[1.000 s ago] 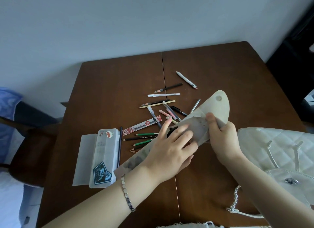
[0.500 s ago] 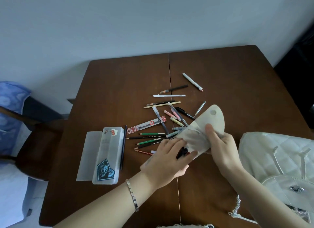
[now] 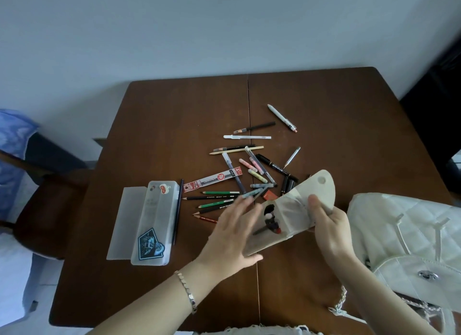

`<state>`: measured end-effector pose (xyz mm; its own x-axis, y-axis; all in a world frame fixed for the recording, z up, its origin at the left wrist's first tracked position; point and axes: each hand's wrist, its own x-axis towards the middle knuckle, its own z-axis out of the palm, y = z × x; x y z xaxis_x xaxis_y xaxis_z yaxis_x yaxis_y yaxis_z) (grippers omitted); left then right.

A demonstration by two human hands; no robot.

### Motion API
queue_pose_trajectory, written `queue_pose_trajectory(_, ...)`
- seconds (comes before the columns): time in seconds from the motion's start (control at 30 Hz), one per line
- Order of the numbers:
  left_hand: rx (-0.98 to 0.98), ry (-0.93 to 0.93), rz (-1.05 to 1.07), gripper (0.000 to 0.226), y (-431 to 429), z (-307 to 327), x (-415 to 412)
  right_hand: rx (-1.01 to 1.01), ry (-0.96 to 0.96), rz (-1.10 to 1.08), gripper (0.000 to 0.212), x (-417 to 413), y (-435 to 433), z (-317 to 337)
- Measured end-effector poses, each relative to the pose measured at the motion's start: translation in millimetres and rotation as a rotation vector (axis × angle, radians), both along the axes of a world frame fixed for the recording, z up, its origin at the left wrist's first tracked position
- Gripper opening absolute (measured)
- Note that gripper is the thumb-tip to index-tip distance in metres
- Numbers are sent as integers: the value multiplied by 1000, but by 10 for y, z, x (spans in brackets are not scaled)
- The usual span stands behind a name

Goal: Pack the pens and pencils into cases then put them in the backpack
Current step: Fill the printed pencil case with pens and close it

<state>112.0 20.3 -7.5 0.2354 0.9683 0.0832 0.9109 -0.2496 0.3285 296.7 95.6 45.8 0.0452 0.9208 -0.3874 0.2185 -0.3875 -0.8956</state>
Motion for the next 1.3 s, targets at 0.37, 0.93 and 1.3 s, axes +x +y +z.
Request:
queue_pose_trajectory(0.37,-521,-283,447,89,-198,-125,-321,-7,-130,32,52,95,-76,-141)
queue_pose_trajectory(0.93,-352,-45,339,86,158,562,-382,18,213,606,82,386,66,13)
queue_pose_trajectory(1.3,-371,75,128,80,163,675,-435,267,-138,854,31,263,123,-91)
